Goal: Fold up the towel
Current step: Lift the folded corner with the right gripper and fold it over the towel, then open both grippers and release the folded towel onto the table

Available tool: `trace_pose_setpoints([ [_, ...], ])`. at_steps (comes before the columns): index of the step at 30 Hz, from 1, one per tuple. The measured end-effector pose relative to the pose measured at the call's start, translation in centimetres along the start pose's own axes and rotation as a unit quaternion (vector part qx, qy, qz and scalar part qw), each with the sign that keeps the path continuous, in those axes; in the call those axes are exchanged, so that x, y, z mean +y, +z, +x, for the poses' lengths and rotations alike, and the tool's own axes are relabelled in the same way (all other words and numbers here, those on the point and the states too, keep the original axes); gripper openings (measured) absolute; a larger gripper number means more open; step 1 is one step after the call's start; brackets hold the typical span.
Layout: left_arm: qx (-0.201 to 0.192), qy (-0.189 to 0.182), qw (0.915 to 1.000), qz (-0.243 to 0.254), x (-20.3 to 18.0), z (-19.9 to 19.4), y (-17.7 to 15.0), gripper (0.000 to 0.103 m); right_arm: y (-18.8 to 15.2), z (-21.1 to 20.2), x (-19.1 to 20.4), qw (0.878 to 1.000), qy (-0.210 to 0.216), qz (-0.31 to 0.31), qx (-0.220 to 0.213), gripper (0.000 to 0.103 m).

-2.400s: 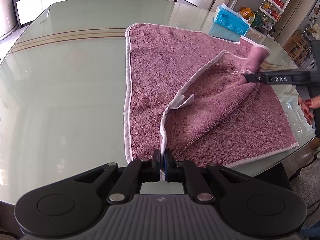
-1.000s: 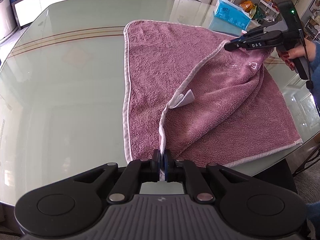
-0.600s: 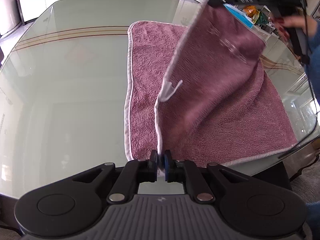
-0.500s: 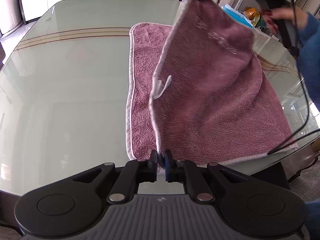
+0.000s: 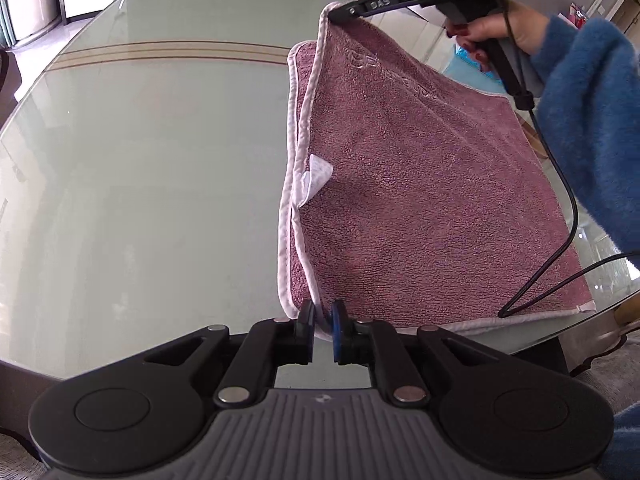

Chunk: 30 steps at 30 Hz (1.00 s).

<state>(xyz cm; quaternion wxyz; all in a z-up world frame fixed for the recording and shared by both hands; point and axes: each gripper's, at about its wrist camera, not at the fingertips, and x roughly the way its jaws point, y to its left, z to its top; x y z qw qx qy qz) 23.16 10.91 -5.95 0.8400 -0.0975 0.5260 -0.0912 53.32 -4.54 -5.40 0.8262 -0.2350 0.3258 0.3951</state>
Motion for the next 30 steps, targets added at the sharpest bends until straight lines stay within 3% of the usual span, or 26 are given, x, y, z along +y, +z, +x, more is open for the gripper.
trace_pose_setpoints([
  [8,0.006,0.001,0.9999,-0.009,0.4,-0.2,-0.2,0.011,-1.1,3.2,0.4,1.0,-0.005,0.0,0.018,0.009],
  [9,0.007,0.003,0.9999,-0.008,0.4,-0.3,-0.2,0.012,-1.3,3.5,0.5,1.0,-0.008,0.001,0.017,0.012],
  [13,0.01,0.015,0.9998,-0.002,0.2,-0.6,-0.3,0.013,-1.8,2.6,0.4,0.999,-0.038,0.008,-0.006,0.039],
  [22,-0.021,0.044,0.9987,0.015,0.1,-2.8,0.4,0.022,-6.0,-10.1,-2.7,0.99,-0.053,0.099,-0.081,0.043],
  [25,-0.043,0.046,0.9974,0.035,-0.6,-3.0,1.8,0.036,-9.0,-14.8,-4.3,0.984,-0.077,0.138,-0.084,0.048],
  [30,-0.059,0.034,0.9959,0.06,-2.0,-1.2,5.4,0.038,-14.6,-17.5,-7.5,0.971,-0.112,0.206,-0.052,0.048],
])
